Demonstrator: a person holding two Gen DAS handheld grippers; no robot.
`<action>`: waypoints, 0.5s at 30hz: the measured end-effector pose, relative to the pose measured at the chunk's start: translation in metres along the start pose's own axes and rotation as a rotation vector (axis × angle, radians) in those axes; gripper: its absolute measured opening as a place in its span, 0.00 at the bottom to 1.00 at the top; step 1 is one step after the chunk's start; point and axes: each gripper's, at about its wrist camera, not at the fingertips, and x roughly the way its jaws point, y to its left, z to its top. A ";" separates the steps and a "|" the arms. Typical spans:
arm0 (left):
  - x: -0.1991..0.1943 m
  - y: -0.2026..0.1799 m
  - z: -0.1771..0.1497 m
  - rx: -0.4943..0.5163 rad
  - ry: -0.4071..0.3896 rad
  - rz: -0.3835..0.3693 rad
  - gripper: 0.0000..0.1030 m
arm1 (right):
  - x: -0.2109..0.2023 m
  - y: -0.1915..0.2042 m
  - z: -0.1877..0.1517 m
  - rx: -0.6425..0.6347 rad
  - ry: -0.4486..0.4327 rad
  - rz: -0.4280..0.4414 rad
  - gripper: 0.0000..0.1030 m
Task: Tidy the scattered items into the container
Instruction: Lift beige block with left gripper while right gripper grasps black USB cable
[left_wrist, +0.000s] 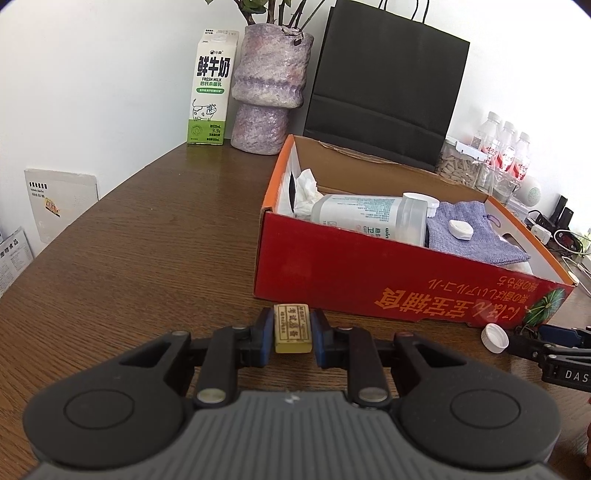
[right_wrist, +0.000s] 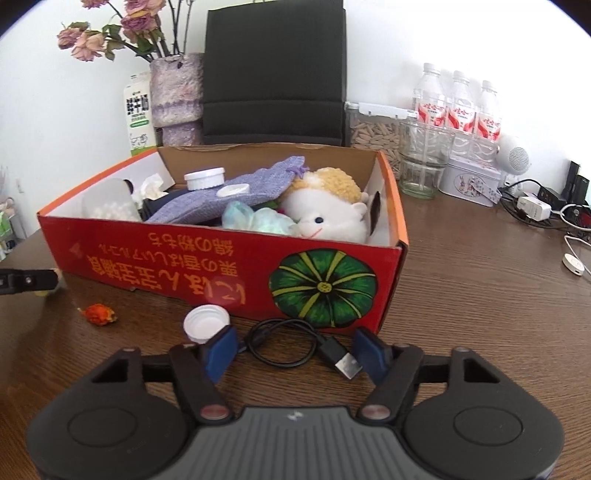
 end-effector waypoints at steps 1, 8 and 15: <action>0.000 0.000 0.000 0.001 0.002 0.001 0.22 | -0.001 0.001 -0.001 -0.008 -0.003 0.003 0.56; 0.002 -0.001 -0.002 0.012 0.007 0.000 0.21 | -0.009 0.005 -0.004 -0.040 -0.018 0.022 0.40; 0.002 0.000 -0.002 0.011 0.009 0.000 0.21 | -0.016 0.008 -0.007 -0.060 -0.041 0.030 0.29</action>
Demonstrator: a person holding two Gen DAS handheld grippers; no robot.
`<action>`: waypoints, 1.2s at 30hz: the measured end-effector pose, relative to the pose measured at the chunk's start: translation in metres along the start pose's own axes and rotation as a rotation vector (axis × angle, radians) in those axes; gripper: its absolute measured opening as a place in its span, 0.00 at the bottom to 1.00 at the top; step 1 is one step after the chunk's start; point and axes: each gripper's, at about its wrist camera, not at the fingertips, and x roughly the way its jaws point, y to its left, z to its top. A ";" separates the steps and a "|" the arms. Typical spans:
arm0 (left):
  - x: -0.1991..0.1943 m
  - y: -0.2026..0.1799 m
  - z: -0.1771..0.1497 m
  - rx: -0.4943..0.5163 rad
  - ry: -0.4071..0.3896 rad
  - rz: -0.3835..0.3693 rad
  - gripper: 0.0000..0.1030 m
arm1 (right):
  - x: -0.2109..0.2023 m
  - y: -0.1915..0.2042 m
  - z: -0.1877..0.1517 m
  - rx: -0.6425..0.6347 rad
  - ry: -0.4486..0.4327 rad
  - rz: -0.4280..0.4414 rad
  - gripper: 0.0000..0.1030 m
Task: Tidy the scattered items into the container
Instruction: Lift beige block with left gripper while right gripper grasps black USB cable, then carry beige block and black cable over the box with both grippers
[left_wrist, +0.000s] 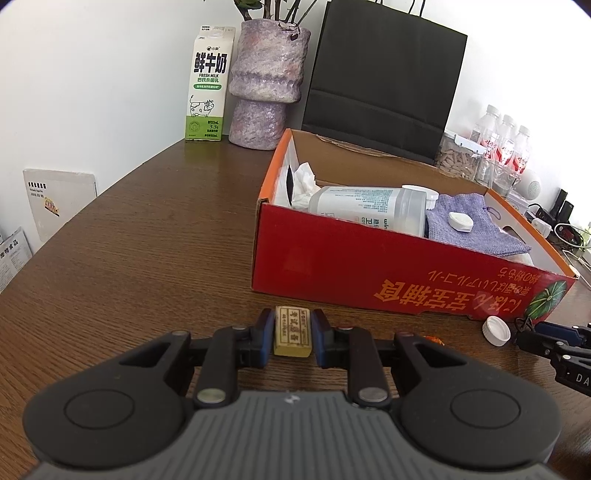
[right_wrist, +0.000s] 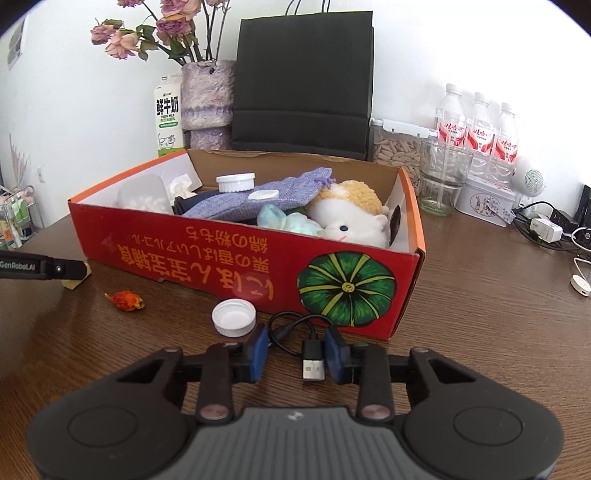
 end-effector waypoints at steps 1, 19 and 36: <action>0.000 0.000 0.000 0.000 0.000 0.000 0.21 | 0.000 0.000 0.000 -0.001 0.001 0.003 0.29; -0.003 -0.003 -0.004 0.012 -0.007 0.001 0.21 | -0.021 -0.002 -0.005 0.009 -0.051 0.039 0.10; -0.008 -0.004 -0.004 0.017 -0.021 -0.009 0.21 | -0.042 -0.007 -0.006 0.031 -0.128 0.074 0.04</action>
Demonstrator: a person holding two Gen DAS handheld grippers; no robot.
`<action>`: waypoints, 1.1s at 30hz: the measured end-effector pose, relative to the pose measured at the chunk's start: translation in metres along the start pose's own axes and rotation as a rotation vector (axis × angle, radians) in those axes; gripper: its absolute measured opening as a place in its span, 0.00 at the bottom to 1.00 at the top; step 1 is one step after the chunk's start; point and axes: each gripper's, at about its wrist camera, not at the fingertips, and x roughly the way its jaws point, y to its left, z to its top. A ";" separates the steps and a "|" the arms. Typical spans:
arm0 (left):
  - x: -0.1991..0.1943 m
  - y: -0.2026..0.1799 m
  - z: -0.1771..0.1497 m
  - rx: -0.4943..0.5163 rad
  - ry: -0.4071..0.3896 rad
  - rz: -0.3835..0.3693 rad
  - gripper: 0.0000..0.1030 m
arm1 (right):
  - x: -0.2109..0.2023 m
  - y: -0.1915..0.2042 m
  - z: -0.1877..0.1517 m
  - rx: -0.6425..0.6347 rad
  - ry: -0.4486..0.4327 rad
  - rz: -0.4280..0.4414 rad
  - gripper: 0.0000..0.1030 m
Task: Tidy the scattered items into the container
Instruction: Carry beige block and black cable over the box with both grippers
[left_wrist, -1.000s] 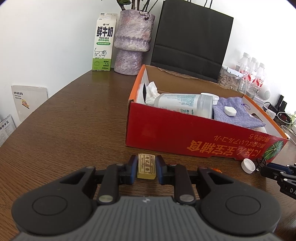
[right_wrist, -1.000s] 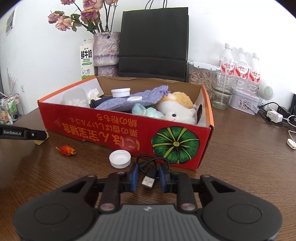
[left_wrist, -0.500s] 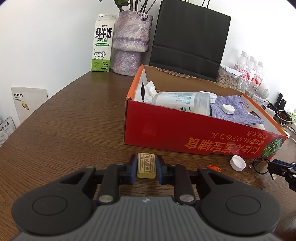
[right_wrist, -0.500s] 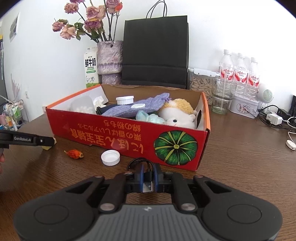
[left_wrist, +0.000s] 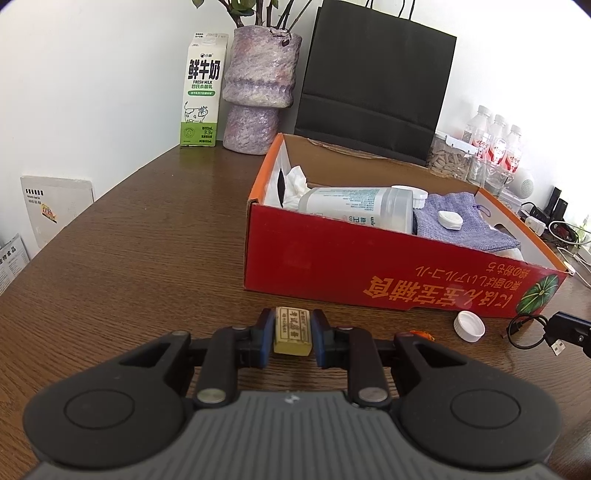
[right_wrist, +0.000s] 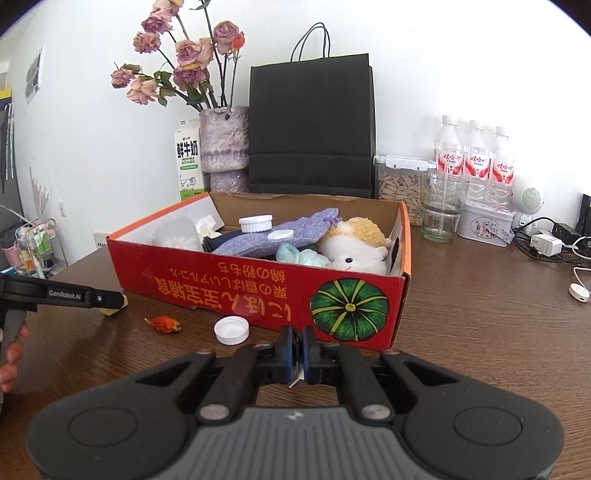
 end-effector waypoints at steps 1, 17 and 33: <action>0.000 -0.001 0.000 0.003 -0.001 0.000 0.21 | -0.001 0.000 0.000 -0.001 -0.004 0.002 0.04; -0.027 -0.017 0.001 0.037 -0.089 -0.035 0.21 | -0.030 0.005 0.016 -0.020 -0.095 0.059 0.00; -0.020 -0.009 -0.004 0.012 -0.047 -0.031 0.21 | 0.044 0.004 -0.002 0.014 0.174 0.001 0.60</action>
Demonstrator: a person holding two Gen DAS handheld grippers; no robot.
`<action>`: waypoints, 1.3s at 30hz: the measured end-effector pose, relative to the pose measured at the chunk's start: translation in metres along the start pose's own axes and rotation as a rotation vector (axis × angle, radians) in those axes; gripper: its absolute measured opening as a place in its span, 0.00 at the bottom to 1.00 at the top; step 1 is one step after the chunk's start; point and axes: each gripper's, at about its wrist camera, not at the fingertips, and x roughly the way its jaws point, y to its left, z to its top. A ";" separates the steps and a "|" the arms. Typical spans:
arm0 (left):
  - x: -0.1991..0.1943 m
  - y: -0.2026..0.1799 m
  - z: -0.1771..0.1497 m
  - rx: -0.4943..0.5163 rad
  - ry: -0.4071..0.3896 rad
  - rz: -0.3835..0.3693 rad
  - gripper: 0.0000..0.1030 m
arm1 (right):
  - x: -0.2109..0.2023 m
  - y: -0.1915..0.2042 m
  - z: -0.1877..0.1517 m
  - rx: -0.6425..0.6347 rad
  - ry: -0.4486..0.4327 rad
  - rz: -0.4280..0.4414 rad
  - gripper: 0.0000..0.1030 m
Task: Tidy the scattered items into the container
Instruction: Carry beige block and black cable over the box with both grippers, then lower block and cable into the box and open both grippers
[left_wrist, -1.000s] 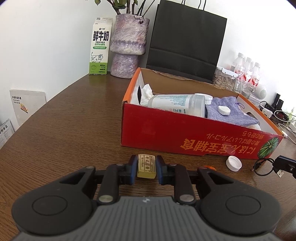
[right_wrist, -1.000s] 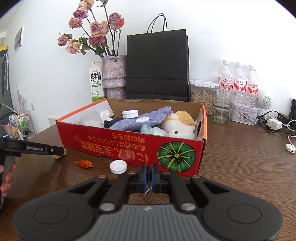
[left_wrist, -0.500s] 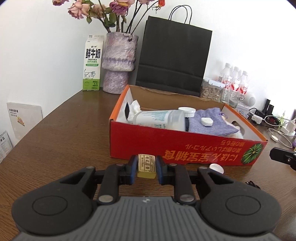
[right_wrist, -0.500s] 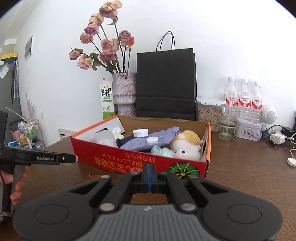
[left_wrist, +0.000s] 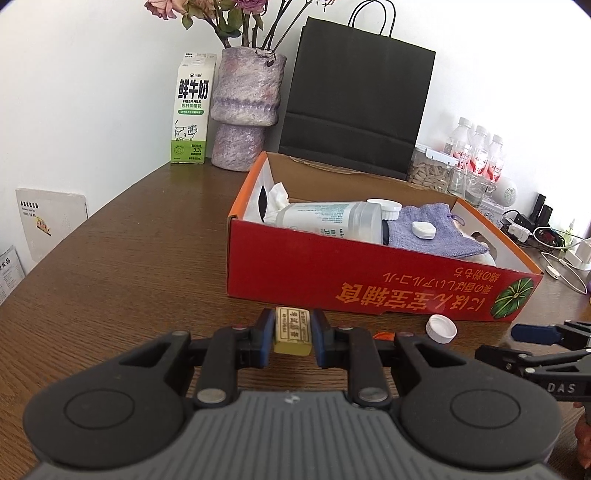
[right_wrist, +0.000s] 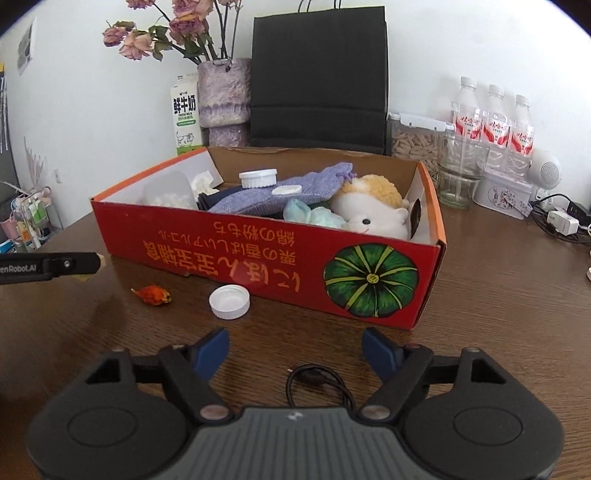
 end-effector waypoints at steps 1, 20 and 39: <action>0.000 0.000 0.000 0.000 0.001 -0.002 0.21 | -0.001 -0.001 -0.001 0.004 -0.008 -0.009 0.56; -0.013 -0.006 0.000 0.012 -0.043 -0.017 0.21 | -0.051 0.003 -0.002 0.018 -0.153 0.033 0.00; -0.030 -0.059 0.068 0.069 -0.195 -0.153 0.21 | -0.088 -0.019 0.067 0.007 -0.316 0.068 0.08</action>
